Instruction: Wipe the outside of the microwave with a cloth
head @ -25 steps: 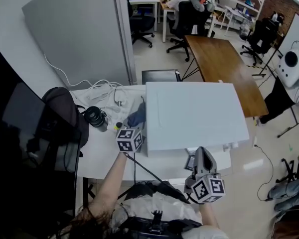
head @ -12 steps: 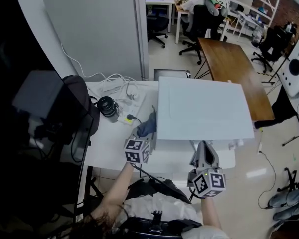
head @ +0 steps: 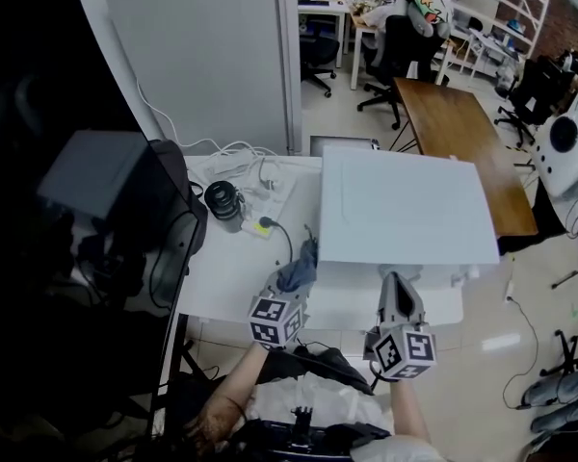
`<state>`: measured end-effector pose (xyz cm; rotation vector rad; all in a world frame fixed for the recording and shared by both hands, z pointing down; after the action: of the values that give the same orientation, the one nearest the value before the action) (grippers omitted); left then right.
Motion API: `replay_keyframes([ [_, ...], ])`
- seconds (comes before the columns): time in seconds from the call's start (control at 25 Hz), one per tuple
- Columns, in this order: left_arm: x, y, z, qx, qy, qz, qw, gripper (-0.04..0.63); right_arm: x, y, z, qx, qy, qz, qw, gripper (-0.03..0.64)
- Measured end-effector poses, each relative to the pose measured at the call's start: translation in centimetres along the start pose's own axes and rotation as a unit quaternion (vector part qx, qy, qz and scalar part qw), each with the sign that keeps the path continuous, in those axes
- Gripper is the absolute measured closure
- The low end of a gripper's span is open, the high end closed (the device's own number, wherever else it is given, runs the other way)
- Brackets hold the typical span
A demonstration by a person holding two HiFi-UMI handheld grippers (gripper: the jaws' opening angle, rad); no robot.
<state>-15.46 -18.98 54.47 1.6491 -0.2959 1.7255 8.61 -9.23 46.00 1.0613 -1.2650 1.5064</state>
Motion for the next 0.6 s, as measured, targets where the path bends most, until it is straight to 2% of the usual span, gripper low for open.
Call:
replay_keyframes([
  [0.24,0.6,-1.0,-1.2,0.008,0.001,0.007,0.9999,0.541,0.4,0.8,-0.6,-0.007,0.0,-0.001,1.0,0.617],
  [0.44,0.0,-1.9,-2.9,-0.004,-0.023,0.012,0.9997,0.542,0.4,0.7,-1.0,-0.014,-0.002,-0.002,1.0,0.617],
  [0.6,-0.7,-4.4,-4.7,-0.011,-0.051,0.009,0.9986,0.542,-0.1,-0.2,-2.0,-0.023,-0.005,-0.006,1.0,0.617],
])
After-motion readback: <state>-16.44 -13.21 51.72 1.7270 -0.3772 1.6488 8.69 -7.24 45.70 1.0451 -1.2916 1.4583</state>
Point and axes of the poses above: the fingertips, and each gripper's own axes: z forward along the fingers, y to its left, x out of its underside, the point moved 10 cm from there along -z, backward along the fingers, and after that the axes turned 9 degrees about x, right-handed, at the moved point
